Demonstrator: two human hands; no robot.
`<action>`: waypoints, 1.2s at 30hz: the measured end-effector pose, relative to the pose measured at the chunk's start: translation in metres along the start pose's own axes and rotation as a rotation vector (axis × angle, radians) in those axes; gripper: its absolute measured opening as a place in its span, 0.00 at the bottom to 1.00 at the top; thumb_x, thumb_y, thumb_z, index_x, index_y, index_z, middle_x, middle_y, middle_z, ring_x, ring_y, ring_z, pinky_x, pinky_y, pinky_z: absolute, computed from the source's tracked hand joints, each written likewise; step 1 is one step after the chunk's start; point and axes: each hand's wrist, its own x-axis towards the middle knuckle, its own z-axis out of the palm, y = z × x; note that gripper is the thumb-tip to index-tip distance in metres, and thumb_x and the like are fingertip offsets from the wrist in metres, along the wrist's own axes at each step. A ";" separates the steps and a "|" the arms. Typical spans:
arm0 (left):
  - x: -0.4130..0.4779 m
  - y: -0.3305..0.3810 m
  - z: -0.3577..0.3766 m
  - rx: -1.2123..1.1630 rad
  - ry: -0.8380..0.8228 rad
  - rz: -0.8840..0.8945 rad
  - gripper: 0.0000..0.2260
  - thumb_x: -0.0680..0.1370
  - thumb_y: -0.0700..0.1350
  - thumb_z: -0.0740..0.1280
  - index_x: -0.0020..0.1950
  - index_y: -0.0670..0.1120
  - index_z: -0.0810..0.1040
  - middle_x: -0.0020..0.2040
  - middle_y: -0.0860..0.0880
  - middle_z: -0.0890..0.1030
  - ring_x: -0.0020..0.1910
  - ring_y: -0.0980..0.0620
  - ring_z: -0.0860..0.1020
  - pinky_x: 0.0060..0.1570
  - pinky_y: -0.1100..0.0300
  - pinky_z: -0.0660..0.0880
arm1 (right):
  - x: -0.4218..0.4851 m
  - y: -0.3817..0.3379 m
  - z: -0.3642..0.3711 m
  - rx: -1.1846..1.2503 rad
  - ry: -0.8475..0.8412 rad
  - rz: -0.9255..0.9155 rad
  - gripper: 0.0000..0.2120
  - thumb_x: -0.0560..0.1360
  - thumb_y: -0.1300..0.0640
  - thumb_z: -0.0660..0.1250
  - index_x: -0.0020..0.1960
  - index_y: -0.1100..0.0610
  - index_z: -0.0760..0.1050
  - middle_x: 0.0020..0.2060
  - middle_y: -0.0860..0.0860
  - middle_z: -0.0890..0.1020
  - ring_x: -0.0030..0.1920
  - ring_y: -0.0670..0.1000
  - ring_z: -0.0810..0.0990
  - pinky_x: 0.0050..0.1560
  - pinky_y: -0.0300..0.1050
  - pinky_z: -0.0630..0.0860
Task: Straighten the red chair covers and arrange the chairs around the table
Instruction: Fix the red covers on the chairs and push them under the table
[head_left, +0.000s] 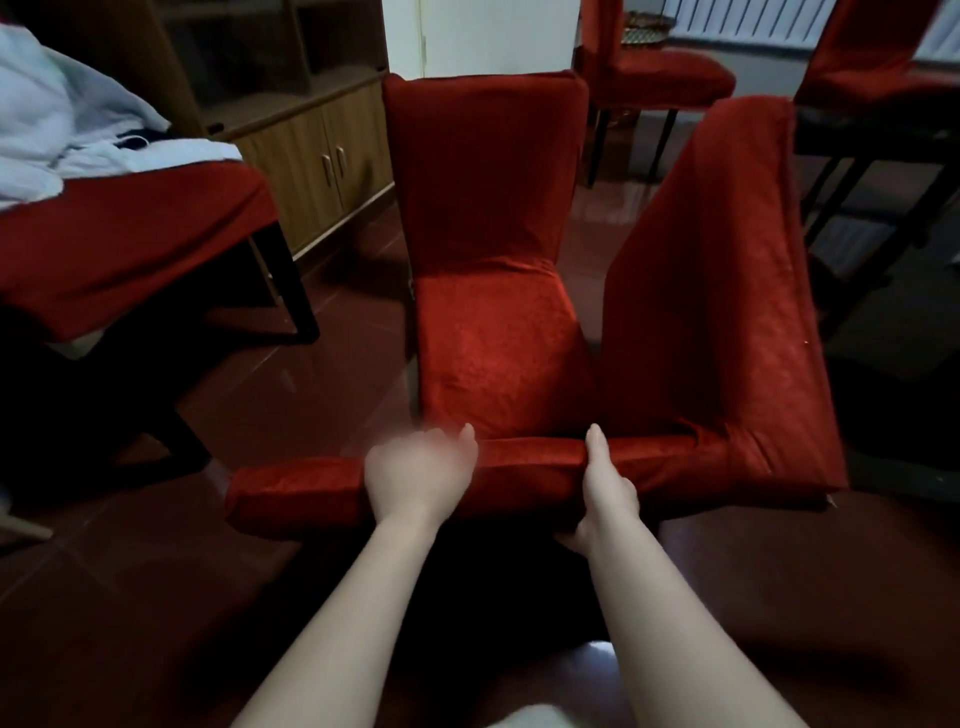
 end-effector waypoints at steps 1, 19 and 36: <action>-0.001 0.001 -0.001 -0.019 0.020 -0.003 0.29 0.78 0.62 0.50 0.38 0.46 0.85 0.33 0.45 0.83 0.35 0.41 0.81 0.40 0.53 0.71 | -0.002 0.003 -0.008 -0.046 -0.039 -0.027 0.39 0.73 0.43 0.72 0.72 0.66 0.62 0.64 0.62 0.75 0.59 0.64 0.78 0.61 0.62 0.75; 0.004 0.004 -0.002 0.012 0.075 0.007 0.29 0.77 0.64 0.50 0.40 0.50 0.86 0.34 0.49 0.84 0.36 0.47 0.82 0.43 0.54 0.73 | 0.053 -0.033 0.028 -1.814 0.005 -1.266 0.40 0.72 0.31 0.37 0.36 0.55 0.80 0.35 0.50 0.82 0.52 0.56 0.81 0.56 0.56 0.68; 0.021 -0.015 -0.002 0.042 0.046 0.082 0.35 0.73 0.70 0.42 0.51 0.57 0.85 0.37 0.52 0.83 0.40 0.46 0.82 0.35 0.57 0.66 | 0.027 -0.002 0.001 -1.663 0.117 -1.349 0.31 0.77 0.36 0.43 0.33 0.54 0.75 0.35 0.52 0.82 0.40 0.57 0.80 0.44 0.51 0.63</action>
